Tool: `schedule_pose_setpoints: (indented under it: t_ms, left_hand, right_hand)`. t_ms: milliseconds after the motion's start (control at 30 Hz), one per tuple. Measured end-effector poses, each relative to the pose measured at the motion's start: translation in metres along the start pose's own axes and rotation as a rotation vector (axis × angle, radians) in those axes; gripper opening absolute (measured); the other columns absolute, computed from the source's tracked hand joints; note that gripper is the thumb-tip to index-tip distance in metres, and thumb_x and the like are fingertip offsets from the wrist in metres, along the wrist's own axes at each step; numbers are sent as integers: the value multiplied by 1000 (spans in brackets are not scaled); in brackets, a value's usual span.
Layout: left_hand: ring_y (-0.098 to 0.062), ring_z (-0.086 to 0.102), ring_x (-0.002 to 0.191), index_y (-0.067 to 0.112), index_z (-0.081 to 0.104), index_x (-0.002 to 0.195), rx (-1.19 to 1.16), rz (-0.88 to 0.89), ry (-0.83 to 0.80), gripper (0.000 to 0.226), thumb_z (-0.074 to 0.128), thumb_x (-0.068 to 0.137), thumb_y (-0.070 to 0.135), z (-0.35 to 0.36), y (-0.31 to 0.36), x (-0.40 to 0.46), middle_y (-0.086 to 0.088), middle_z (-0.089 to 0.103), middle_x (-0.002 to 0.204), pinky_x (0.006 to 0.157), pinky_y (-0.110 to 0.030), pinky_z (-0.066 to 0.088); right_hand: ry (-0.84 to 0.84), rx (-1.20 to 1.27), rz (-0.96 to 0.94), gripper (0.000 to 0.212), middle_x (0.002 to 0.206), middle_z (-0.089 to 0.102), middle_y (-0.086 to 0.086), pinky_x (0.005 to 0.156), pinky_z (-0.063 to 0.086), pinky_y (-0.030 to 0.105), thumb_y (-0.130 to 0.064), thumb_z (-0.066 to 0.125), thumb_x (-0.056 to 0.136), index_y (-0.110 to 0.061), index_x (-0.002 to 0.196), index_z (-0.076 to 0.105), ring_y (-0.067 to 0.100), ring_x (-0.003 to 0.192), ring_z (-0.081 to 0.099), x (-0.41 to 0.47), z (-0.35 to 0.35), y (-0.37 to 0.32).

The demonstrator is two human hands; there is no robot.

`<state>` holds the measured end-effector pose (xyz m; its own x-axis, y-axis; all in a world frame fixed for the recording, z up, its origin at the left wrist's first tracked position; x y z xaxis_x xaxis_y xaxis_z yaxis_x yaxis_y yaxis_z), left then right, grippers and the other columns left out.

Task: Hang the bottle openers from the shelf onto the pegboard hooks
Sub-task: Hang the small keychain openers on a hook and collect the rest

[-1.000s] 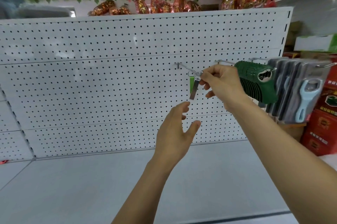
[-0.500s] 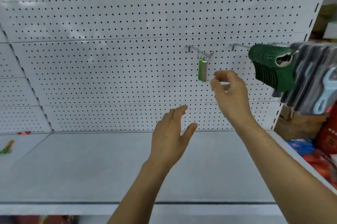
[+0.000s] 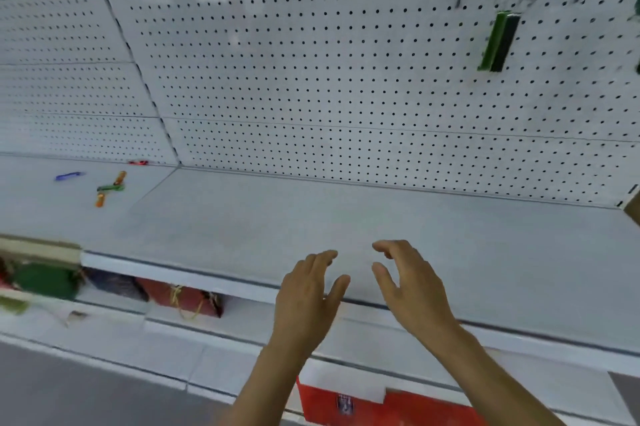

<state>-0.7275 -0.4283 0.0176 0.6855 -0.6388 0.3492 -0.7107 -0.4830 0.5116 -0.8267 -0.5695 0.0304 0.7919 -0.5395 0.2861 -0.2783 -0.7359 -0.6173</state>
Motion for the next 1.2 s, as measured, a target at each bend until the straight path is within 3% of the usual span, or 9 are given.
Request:
schedule_pose_setpoints:
  t_ms: [200,433,700,833,967,1200]
  left_hand:
    - [-17,64,101,22,59,125,14,-102,-40,40,56,91,42,-31,-83,-16,4,67,113,81,-36,56]
    - [-10,58,107,28,57,128,62,-164,-150,35,54,95,39,-124,-219,-13,9,60,124,91,-22,45]
    - [-7,58,103,29,57,127,11,-282,-149,33,54,95,38,-225,-367,9,11,59,123,91,-29,51]
    - [-2,56,100,27,57,126,-71,-343,-106,32,56,95,36,-257,-420,31,12,59,119,84,-13,45]
    - [-8,55,108,25,57,126,-144,-431,-73,33,57,95,36,-274,-468,64,9,61,119,93,-23,46]
    - [-9,58,104,21,56,127,-165,-534,-83,35,57,95,36,-279,-540,122,5,62,117,91,-25,48]
  right_hand:
    - [-231,-114,-2,34,132,52,-9,97,41,29,-33,48,98,-25,131,48,12,119,50,11,71,-37]
    - [-272,-39,46,31,127,55,-9,93,45,30,-33,50,97,-26,126,51,12,115,53,49,186,-144]
    - [-292,61,62,23,121,57,-13,86,44,26,-32,51,96,-29,118,56,7,109,55,104,305,-263]
    - [-352,77,19,22,120,58,-14,83,43,24,-32,51,96,-29,116,57,5,105,55,134,350,-307]
    - [-399,85,-11,20,117,60,-14,86,46,28,-33,53,95,-29,114,58,6,102,57,180,387,-337]
    - [-406,90,1,23,115,62,-7,84,48,31,-30,54,94,-25,115,60,10,96,58,282,459,-377]
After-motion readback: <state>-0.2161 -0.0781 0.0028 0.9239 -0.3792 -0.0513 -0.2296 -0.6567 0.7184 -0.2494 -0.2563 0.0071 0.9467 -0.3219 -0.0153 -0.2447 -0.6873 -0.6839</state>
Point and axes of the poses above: each hand's wrist, its own x-axis towards the middle knuckle, its own z-axis out of the palm, y = z × x, the point moved 1 cm from there along x, towards the middle knuckle
